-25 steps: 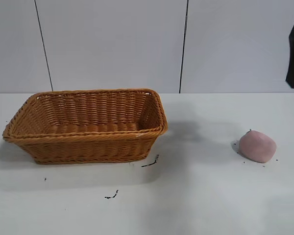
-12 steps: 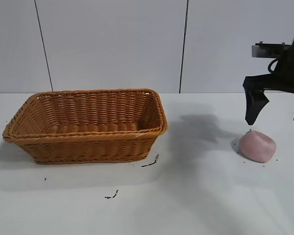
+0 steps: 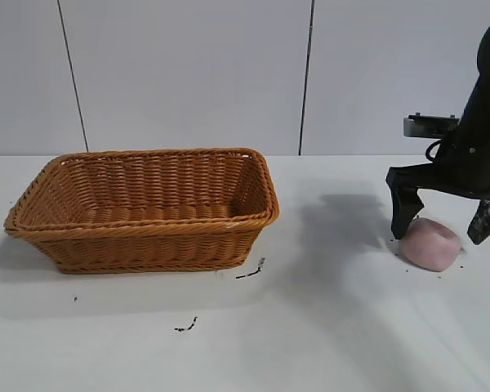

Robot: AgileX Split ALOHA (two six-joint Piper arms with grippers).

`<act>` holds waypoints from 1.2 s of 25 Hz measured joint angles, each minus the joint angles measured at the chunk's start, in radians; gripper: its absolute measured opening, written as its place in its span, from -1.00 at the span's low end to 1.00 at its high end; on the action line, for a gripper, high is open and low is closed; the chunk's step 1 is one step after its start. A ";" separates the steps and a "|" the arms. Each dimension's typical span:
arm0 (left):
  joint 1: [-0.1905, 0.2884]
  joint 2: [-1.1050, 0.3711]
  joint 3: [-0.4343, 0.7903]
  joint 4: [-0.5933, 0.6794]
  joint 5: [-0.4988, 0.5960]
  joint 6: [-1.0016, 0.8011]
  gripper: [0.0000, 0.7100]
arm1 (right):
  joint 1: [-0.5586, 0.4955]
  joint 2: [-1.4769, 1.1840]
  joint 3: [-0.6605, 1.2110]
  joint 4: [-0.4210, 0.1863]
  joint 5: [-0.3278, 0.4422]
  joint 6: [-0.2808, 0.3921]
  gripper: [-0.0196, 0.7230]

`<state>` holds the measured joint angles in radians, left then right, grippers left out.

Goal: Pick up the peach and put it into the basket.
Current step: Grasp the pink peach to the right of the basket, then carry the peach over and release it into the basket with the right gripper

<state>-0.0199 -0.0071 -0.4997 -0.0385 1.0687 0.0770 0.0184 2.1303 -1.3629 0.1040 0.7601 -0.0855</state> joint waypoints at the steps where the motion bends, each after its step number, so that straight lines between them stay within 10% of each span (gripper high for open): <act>1: 0.000 0.000 0.000 0.000 0.000 0.000 0.95 | 0.000 0.000 0.000 0.001 0.000 -0.001 0.91; 5: 0.000 0.000 0.000 0.000 0.000 0.000 0.95 | 0.000 0.000 0.000 0.002 -0.009 -0.001 0.75; 10: 0.000 0.000 0.000 0.000 0.000 0.000 0.95 | 0.000 0.000 -0.001 0.002 0.002 -0.003 -0.51; 12: 0.000 0.000 0.000 0.000 0.000 0.000 0.95 | 0.000 -0.005 -0.007 0.002 0.009 -0.018 -0.73; 24: 0.000 0.000 0.000 0.000 0.000 0.000 0.95 | 0.013 -0.112 -0.428 -0.003 0.337 -0.014 -0.88; 30: 0.000 0.000 0.000 0.000 0.000 0.000 0.95 | 0.127 -0.110 -0.567 -0.028 0.380 0.022 -0.88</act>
<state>-0.0199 -0.0071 -0.4997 -0.0385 1.0687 0.0770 0.1449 2.0199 -1.9297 0.0760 1.1406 -0.0638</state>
